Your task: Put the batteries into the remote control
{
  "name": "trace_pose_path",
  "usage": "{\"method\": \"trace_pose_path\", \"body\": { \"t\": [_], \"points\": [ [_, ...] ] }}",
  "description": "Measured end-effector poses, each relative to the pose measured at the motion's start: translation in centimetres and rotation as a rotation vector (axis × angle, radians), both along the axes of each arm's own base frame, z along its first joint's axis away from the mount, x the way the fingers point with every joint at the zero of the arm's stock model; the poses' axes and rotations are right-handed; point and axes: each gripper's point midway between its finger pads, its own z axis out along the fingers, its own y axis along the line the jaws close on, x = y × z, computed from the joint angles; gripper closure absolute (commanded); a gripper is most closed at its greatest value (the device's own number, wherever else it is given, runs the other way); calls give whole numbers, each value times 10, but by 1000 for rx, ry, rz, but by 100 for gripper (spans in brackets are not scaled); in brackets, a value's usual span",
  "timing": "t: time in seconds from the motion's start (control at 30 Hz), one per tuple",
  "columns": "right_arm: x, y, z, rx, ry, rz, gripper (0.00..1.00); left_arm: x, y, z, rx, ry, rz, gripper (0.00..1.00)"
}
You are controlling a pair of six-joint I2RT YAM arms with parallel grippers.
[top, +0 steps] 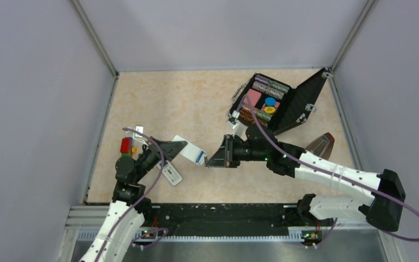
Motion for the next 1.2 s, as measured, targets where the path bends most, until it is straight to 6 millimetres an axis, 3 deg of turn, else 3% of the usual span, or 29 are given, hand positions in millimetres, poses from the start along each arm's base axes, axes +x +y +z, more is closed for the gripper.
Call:
{"method": "trace_pose_path", "body": {
  "t": [0.17,0.53,0.87,1.2],
  "points": [
    [20,5,10,18,71,-153,98,8,6,0,-28,33,53,100],
    [41,12,-20,-31,316,-360,96,25,8,-23,-66,207,95,100],
    [43,20,-35,-44,452,-415,96,26,9,-26,-73,225,109,100],
    [41,26,-34,-11,512,-420,96,27,9,-26,-73,226,112,100]
  ]
}}
